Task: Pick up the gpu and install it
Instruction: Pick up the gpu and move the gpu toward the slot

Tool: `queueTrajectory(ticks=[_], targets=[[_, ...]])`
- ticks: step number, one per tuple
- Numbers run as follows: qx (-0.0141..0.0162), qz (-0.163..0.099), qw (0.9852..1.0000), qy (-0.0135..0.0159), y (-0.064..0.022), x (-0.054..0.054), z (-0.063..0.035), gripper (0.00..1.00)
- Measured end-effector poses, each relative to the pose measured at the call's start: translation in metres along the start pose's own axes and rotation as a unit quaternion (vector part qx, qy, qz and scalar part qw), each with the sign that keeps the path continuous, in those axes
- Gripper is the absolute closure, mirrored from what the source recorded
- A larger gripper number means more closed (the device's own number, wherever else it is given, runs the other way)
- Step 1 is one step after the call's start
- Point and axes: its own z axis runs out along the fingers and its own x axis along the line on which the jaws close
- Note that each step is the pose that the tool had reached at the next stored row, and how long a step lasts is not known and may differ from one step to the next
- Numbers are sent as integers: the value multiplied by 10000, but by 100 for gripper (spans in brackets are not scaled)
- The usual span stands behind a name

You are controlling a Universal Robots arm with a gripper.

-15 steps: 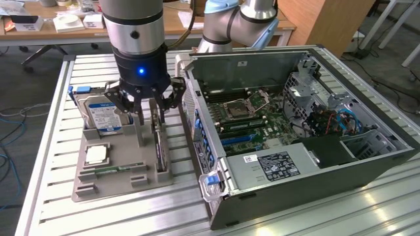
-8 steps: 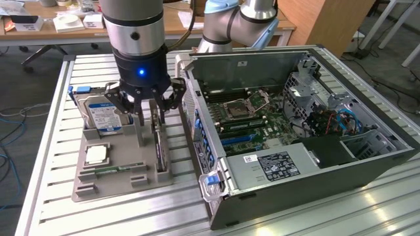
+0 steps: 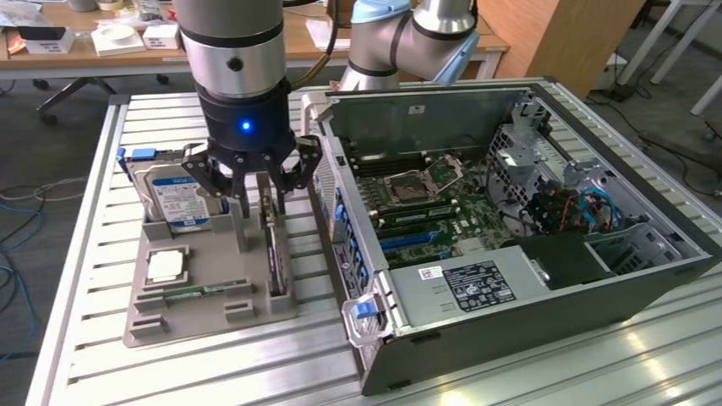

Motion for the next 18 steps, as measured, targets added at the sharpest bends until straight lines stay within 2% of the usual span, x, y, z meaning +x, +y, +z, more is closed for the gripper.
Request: queueTrajectory(ticks=[7,18], targets=[[-1,0,10000,-1,-28,-4,6,53],[0,0,10000,0,-37,-1,142,53]])
